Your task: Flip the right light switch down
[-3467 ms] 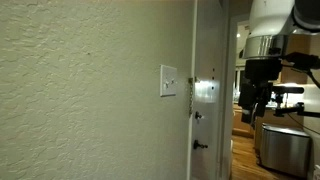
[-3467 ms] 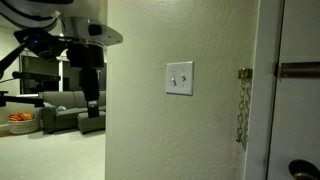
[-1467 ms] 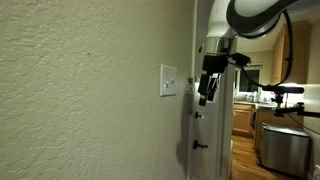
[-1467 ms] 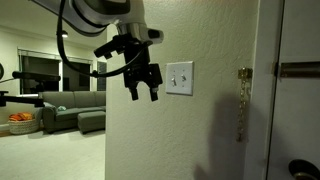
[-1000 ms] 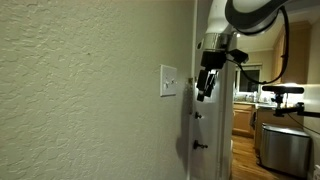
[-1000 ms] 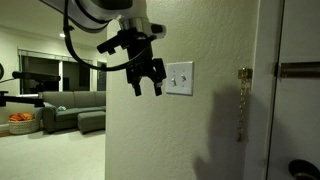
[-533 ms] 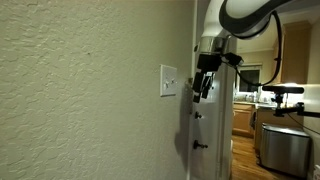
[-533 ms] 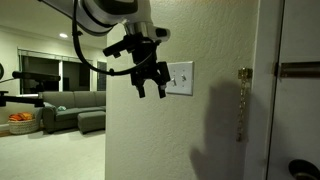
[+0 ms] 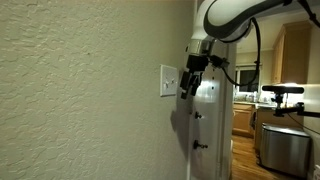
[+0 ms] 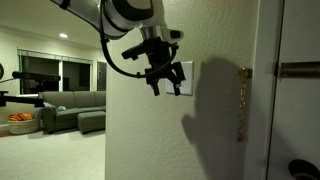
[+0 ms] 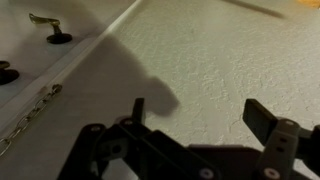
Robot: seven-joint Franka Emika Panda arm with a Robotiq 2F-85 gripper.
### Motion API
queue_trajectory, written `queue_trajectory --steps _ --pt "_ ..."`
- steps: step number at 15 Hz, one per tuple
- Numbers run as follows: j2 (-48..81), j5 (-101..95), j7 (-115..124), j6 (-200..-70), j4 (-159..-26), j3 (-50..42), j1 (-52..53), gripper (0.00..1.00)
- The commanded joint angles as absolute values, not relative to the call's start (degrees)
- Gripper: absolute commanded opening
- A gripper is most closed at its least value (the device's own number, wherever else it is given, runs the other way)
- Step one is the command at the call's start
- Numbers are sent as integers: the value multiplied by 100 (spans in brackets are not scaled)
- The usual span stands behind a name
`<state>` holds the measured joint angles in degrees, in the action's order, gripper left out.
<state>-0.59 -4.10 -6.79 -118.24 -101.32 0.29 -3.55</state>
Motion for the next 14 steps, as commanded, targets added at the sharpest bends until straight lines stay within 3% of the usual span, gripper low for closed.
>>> queue_trajectory --steps 1,2,5,7,11,12,14 --pt "27 -376 -836 -11932 -9844 -95 -327 82" --pt "23 -346 -832 -11949 -9782 -116 -341 68" --pt "28 -256 -811 -12044 -9627 -179 -371 58" --pt "30 -130 -802 -12187 -9568 -219 -380 54" --pt "62 191 -782 -12521 -9513 -244 -365 59" --pt "67 236 -789 -12571 -9507 -240 -361 38" --pt "32 282 -808 -12677 -9536 -237 -356 28"
